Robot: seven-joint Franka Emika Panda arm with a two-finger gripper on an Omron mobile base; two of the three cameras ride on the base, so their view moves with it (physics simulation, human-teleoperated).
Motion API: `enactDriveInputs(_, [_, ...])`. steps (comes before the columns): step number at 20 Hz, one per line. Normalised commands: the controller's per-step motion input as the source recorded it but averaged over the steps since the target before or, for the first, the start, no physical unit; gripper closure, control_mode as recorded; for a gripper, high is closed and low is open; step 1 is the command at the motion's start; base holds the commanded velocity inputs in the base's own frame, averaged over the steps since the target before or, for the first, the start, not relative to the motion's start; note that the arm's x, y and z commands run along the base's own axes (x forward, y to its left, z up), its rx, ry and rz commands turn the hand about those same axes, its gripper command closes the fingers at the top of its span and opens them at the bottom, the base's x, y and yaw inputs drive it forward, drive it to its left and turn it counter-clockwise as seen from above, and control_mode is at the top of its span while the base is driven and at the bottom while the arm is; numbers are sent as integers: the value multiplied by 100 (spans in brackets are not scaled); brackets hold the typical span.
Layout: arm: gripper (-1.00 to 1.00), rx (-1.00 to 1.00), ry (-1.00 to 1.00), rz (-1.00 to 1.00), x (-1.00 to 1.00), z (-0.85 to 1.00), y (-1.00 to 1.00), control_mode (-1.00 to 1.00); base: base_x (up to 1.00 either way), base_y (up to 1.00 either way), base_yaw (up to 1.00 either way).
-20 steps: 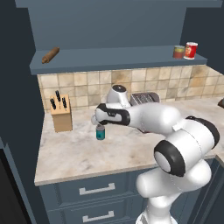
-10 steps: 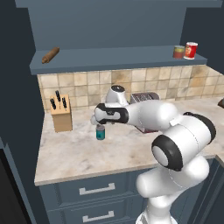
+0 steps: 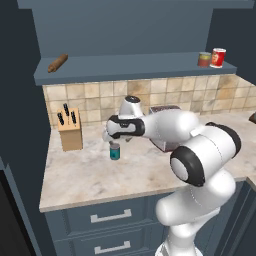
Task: Pick the cans from the counter and place them in their designated side in the cabinet.
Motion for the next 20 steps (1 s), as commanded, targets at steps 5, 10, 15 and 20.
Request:
enactDriveInputs(5, [-100,-1,0,0,9,-8,2,-100,0,0,0])
enactDriveInputs(10, [-100,-1,0,0,12,-13,4,-100,0,0,0])
enactDriveInputs(15, [-100,-1,0,0,12,-11,3,-100,0,0,0])
enactDriveInputs(20, [-100,-1,0,0,11,-10,2,-100,0,0,0])
